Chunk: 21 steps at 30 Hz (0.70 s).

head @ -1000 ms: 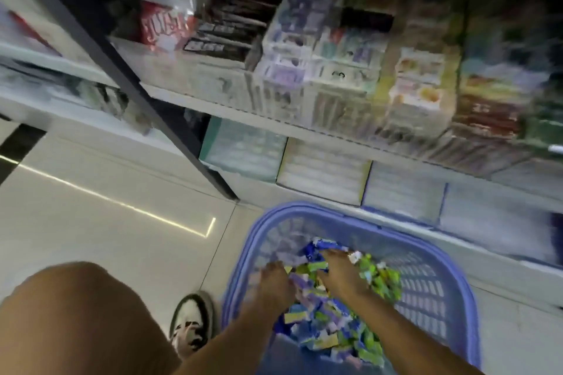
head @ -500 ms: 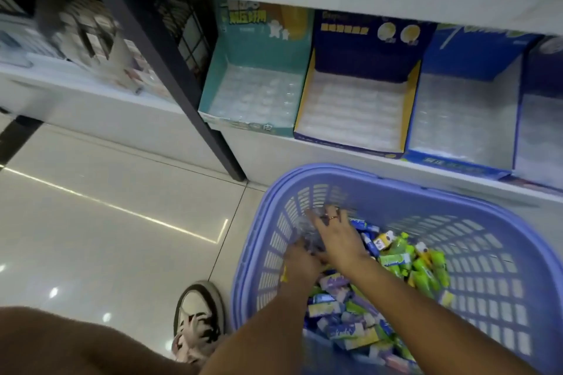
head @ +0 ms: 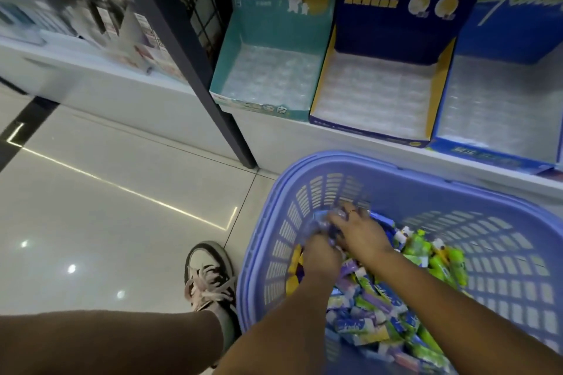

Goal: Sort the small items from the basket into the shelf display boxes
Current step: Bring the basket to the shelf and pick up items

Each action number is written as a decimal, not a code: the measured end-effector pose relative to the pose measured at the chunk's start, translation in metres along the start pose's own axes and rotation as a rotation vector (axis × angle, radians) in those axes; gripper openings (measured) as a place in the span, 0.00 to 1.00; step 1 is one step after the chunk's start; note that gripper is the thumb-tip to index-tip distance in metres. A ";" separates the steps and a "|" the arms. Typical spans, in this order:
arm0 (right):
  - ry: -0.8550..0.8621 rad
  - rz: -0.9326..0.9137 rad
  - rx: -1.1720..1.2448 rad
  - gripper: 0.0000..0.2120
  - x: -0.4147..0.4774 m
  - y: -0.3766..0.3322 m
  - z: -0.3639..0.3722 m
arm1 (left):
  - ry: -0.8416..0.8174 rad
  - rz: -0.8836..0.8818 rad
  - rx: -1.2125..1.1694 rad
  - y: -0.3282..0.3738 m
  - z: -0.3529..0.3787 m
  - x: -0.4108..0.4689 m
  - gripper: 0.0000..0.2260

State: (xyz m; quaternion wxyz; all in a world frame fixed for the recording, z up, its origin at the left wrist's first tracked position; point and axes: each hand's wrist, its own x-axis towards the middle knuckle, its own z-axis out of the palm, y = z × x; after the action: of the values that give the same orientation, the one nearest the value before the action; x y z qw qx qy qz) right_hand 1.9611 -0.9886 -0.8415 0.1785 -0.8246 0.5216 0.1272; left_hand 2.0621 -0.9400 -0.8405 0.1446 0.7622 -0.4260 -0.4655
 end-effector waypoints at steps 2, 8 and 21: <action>0.036 0.052 -0.003 0.23 -0.011 0.009 0.008 | 0.093 0.002 0.060 -0.005 0.006 0.004 0.23; 0.034 0.144 0.111 0.28 -0.021 0.023 0.012 | 0.032 0.237 0.343 -0.016 -0.002 0.044 0.28; 0.085 0.383 1.344 0.20 -0.020 0.010 0.010 | -0.109 0.171 0.349 -0.027 0.011 0.019 0.18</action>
State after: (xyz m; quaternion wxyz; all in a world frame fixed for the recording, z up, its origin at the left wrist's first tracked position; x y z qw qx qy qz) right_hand 1.9437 -0.9721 -0.8443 0.6039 -0.4332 0.6297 -0.2261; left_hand 2.0705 -0.9371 -0.8742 0.0258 0.7104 -0.5705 -0.4113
